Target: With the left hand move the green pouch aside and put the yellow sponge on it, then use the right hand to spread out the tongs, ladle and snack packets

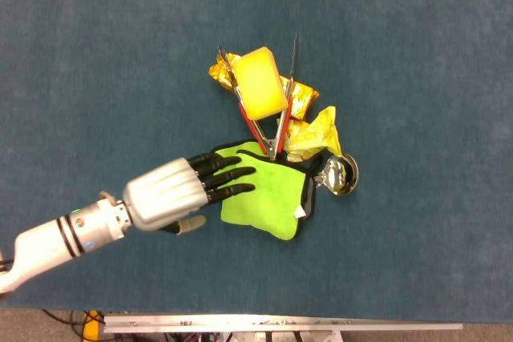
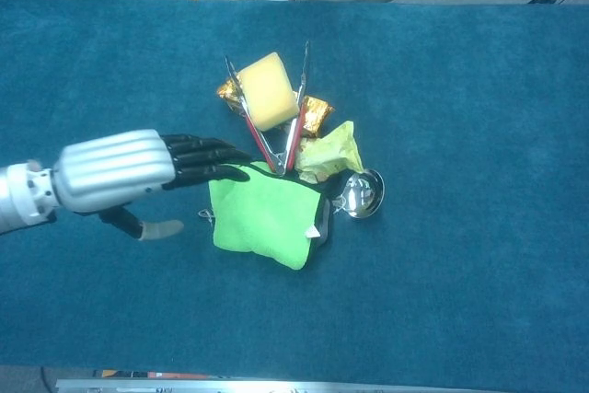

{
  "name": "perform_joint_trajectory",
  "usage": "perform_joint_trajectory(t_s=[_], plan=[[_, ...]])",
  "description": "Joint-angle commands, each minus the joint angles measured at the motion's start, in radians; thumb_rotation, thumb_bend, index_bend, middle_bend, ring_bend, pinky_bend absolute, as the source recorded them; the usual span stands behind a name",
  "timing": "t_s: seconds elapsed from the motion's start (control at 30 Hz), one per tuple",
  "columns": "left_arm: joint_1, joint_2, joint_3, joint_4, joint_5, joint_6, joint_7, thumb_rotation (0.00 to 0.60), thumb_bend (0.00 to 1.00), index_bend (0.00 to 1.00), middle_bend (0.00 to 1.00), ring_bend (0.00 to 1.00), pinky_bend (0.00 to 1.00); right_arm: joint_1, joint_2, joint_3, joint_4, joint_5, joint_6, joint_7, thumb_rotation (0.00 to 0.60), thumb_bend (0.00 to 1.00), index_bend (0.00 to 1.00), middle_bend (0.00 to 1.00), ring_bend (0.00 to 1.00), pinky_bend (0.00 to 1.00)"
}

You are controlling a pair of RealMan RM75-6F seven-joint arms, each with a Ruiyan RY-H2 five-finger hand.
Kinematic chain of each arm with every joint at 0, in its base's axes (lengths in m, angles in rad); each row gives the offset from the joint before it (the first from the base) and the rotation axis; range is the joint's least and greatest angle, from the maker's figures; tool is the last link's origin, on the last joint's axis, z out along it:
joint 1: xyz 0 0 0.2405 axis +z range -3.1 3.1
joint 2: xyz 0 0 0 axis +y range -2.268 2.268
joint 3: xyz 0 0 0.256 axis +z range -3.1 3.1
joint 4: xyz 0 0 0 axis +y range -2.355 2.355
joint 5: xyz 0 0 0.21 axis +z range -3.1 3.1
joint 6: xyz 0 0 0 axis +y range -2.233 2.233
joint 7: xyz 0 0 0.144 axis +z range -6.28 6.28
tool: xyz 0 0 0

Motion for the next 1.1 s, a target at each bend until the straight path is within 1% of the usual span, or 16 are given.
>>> perform_joint_trajectory(t_s=[0.03,0.13,0.47,0.87,1.1], plan=[[-0.028,-0.047,0.002,0.053,0.016,-0.001,0.021,0.6,0.37,0.07,0.02,0.0,0.15,-0.003,0.003,-0.001,0.005,0.004,0.0,0.007,0.6,0.12,0.03,0.27,0.22,0.41],[-0.039,-0.08,0.006,0.091,0.012,-0.002,0.036,0.6,0.37,0.07,0.02,0.0,0.15,-0.008,0.006,-0.001,0.009,0.006,0.005,0.015,0.6,0.12,0.03,0.27,0.22,0.41],[-0.067,-0.181,0.034,0.204,-0.031,0.009,-0.02,0.6,0.37,0.07,0.02,0.0,0.15,-0.018,0.019,-0.005,0.01,0.024,0.001,0.025,0.6,0.12,0.03,0.27,0.22,0.41],[-0.083,-0.279,0.057,0.322,-0.075,0.019,-0.05,0.6,0.37,0.07,0.02,0.0,0.15,-0.02,0.024,-0.004,0.008,0.035,0.0,0.021,0.6,0.12,0.03,0.27,0.22,0.41],[-0.085,-0.333,0.081,0.396,-0.089,0.032,-0.082,0.6,0.37,0.07,0.02,0.0,0.15,-0.026,0.029,-0.005,0.007,0.041,0.002,0.025,0.6,0.12,0.03,0.27,0.22,0.41]])
